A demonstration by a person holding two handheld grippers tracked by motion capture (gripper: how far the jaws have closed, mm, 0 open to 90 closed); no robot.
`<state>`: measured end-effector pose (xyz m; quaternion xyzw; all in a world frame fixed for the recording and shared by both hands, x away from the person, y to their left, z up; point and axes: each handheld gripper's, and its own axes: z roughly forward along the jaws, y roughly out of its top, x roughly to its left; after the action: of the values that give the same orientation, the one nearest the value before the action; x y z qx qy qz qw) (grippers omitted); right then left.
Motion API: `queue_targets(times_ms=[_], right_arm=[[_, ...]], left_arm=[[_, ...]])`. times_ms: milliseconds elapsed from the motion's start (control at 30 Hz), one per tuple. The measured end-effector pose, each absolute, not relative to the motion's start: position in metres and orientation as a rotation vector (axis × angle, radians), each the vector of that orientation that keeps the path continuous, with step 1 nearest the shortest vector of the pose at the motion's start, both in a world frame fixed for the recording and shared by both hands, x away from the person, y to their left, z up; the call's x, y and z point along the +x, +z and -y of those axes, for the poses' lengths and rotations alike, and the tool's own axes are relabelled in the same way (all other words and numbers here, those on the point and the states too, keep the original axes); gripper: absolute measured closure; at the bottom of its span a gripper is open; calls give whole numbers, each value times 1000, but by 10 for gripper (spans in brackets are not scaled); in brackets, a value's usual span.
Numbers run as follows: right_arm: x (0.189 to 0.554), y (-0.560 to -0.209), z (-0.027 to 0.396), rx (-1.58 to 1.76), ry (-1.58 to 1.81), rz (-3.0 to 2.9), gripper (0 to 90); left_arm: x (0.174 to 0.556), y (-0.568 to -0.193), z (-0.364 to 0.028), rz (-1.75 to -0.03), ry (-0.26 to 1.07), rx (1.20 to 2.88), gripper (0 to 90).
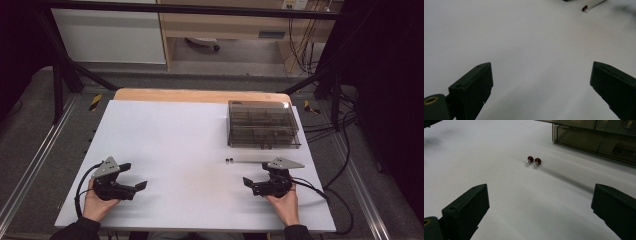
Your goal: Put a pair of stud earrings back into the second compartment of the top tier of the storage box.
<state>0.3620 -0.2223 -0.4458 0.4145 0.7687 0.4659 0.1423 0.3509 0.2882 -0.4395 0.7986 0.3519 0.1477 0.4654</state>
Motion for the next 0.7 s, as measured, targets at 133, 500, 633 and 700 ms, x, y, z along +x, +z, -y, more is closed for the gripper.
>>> queue_targets(times_ms=[133,500,633,700], right_arm=[[365,-446,216,1195,1325,-2220,29],[376,-446,194,1198,1292,-2232,49],[380,-446,188,1188,1273,-2238,58],[381,-446,184,1194,1278,-2233,70]], left_arm=[[351,-440,-288,-865,362,1961,42],[352,-441,-288,-868,358,1960,42],[352,-441,-287,-863,359,1969,42],[351,-441,-288,-864,360,1967,42]])
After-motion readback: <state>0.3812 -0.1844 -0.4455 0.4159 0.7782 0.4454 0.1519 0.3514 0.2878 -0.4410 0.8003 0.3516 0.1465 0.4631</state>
